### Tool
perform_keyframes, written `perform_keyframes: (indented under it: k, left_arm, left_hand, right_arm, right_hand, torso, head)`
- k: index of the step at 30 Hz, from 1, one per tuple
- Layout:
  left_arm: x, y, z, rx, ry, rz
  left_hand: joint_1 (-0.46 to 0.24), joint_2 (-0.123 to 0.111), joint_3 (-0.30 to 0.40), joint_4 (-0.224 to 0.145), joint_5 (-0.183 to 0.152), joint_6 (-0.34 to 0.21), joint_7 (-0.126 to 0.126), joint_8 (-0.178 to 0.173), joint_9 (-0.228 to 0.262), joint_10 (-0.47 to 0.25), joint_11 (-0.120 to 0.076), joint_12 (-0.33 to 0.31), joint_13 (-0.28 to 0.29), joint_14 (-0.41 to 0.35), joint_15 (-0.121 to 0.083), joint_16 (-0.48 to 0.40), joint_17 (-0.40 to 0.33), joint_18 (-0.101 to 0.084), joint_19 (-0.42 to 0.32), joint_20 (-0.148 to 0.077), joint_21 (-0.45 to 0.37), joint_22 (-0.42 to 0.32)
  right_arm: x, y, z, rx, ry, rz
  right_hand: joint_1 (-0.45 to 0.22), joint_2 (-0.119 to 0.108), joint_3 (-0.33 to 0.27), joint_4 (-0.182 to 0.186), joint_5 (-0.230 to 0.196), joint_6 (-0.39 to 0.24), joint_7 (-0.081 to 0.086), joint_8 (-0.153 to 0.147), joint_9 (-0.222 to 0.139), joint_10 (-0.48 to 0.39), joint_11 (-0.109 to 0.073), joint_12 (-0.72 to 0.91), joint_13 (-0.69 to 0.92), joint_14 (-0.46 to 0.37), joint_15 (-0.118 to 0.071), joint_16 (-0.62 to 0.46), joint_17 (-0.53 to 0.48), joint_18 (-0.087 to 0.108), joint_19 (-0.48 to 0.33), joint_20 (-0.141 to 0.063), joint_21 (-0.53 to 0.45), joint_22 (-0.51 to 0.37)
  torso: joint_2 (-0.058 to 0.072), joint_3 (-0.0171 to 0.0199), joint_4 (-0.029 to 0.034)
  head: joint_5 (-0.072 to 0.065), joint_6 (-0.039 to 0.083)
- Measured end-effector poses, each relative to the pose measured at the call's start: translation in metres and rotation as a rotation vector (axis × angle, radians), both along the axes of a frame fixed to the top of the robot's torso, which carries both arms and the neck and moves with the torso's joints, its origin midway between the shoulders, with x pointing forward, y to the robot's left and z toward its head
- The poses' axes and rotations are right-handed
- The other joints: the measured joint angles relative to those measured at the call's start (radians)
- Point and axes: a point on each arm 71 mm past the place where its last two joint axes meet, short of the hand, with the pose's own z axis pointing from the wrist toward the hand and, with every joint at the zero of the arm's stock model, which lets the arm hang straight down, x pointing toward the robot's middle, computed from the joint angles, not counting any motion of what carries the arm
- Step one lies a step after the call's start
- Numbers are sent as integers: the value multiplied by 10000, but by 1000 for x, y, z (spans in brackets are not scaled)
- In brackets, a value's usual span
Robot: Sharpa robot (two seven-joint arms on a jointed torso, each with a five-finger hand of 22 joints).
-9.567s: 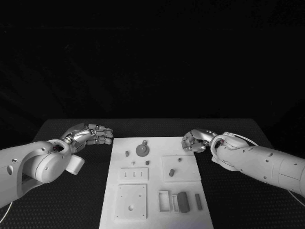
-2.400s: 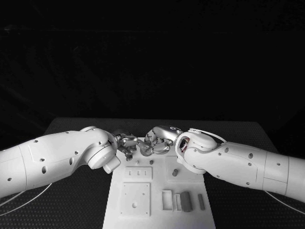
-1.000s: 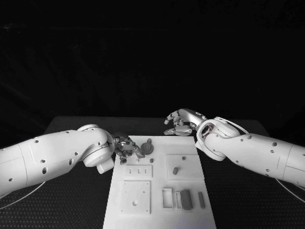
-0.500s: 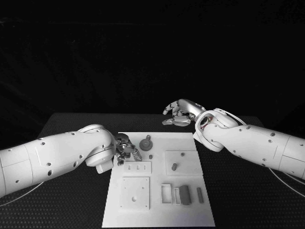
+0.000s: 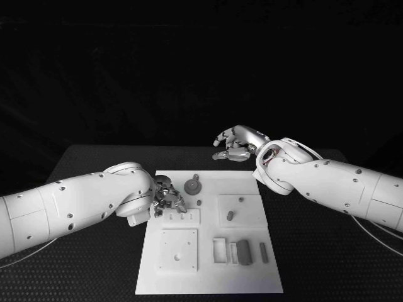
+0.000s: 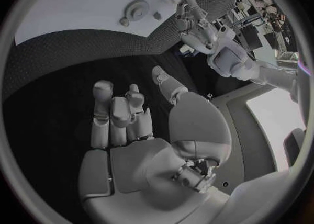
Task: Assemble the parts on the task board
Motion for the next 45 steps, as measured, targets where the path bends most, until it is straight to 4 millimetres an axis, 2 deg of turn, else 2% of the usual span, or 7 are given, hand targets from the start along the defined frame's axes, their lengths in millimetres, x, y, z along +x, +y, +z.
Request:
perform_keyframes:
  k: [5,23,28,45]
  left_arm:
    - [1,0,-4,136,88,10]
    - [1,-5,-10,474,136,-187]
    - [1,-4,-10,588,133,-245]
    - [1,-3,-11,980,81,-424]
  left_hand:
    - [-93,-73,0,0,58,40,-40,0,2,20,-73,0,12,19,-19,58,-56,0,35,-33,-2,-1]
    - [-276,-41,-1,3,57,100,-100,1,9,106,-158,-38,31,85,-85,160,-208,-1,105,-68,-37,-3]
    - [-316,-78,40,-39,286,110,-110,1,10,124,-176,-38,31,105,-105,215,-271,-1,143,-103,-37,-4]
    - [-369,-108,47,-46,463,169,-169,2,12,167,-215,-38,38,140,-140,277,-380,-1,199,-117,-37,-6]
  right_arm:
    - [0,0,0,10,6,-5]
    - [0,1,0,20,25,23]
    - [0,1,0,18,31,26]
    - [0,2,0,5,64,47]
  right_hand:
    - [0,0,0,0,0,-1,0,0,0,0,0,0,0,0,0,0,0,1,-1,0,0,0]
    - [0,0,0,0,0,-9,-6,0,1,0,-1,0,-8,0,0,0,0,2,-17,17,0,0]
    - [39,39,0,0,0,-10,-7,0,1,0,-1,0,-8,0,0,0,0,2,-18,18,0,0]
    - [39,39,0,0,0,-25,5,0,1,0,-1,0,-18,0,-1,0,1,4,-34,35,0,0]
  torso:
    - [-3,-2,-3]
    - [-4,7,-6]
    - [-9,7,-6]
    - [-10,2,-6]
  head:
    - [-10,-24]
    - [-25,-82]
    - [-25,-93]
    - [-26,-124]
